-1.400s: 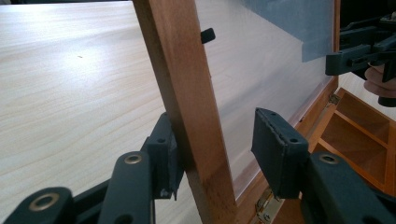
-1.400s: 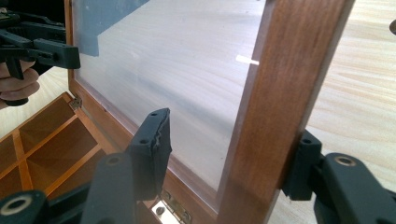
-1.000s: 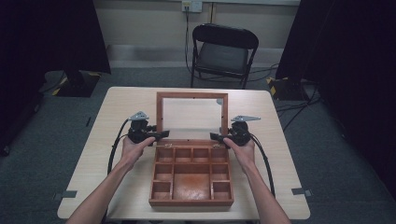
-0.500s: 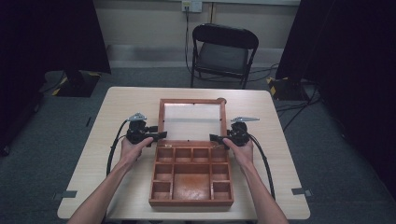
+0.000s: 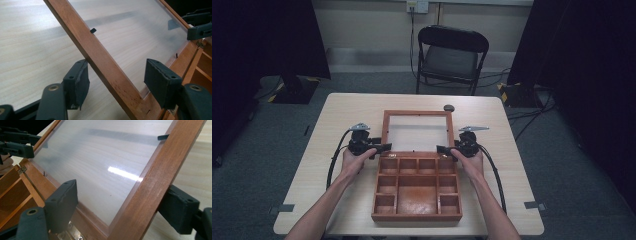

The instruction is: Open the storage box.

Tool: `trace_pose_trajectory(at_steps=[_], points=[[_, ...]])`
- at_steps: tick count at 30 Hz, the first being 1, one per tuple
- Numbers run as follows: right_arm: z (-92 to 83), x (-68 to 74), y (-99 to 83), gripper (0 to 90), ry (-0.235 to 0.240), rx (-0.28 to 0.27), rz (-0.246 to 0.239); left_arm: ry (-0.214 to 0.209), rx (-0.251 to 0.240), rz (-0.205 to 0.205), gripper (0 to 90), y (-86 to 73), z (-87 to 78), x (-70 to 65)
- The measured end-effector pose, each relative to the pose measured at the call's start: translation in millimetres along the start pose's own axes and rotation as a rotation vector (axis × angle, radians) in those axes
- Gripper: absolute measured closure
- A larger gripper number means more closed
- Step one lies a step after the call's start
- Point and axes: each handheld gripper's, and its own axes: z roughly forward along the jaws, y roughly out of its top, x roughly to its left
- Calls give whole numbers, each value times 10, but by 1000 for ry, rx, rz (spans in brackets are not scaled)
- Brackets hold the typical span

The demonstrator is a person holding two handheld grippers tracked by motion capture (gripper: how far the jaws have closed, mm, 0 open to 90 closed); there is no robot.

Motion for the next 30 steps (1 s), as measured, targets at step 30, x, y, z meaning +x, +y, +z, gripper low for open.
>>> trace_pose_trajectory(at_steps=[30], points=[[-240, -24, -36, 165, -46, 2, 34, 54, -20, 34, 259, 29, -282, -62]])
